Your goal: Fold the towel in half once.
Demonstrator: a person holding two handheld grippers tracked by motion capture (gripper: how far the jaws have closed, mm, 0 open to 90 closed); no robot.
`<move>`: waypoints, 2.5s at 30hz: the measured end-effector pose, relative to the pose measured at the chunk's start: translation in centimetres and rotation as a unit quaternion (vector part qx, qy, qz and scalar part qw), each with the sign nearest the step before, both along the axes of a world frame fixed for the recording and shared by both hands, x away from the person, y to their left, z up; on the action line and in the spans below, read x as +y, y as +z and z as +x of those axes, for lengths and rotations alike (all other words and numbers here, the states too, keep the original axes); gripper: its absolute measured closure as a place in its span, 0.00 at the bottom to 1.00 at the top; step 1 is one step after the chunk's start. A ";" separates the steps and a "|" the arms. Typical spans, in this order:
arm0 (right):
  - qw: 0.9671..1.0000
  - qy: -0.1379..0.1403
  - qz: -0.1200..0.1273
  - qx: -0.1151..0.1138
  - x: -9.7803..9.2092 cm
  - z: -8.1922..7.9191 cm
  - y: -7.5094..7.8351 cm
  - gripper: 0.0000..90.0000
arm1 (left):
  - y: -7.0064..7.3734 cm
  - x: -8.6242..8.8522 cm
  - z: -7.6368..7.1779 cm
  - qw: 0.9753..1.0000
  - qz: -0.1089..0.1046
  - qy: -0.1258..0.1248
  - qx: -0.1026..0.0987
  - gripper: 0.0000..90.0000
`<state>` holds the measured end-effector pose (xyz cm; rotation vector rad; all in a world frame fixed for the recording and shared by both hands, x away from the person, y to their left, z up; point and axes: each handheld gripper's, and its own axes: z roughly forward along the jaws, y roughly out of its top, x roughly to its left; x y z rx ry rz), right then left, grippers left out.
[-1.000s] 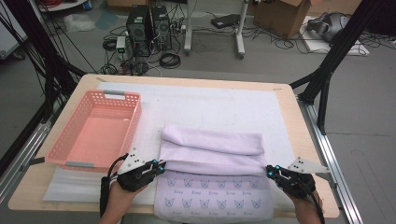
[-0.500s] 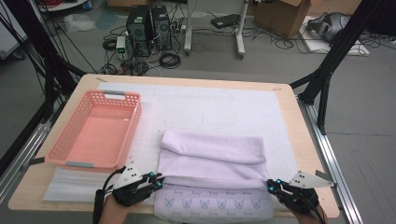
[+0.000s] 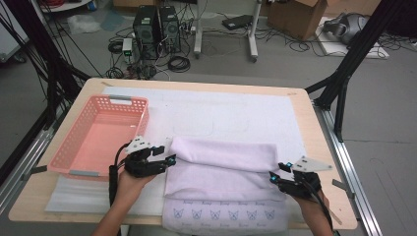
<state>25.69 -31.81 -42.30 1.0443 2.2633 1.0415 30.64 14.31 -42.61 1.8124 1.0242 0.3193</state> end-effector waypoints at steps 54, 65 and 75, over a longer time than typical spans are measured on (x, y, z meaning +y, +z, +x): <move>0.984 -0.149 0.100 -0.005 -1.2 10.8 0.1 0.97 | 0.5 -3.0 8.7 0.993 -0.002 0.113 0.024 0.96; 0.981 -0.159 0.108 -0.016 -1.1 15.5 1.3 0.97 | 1.0 -3.2 13.9 0.992 0.000 0.124 0.030 0.96; 0.974 -0.180 0.136 -0.022 -1.5 18.2 0.8 0.97 | 1.8 -3.8 16.7 0.992 -0.003 0.128 0.014 0.96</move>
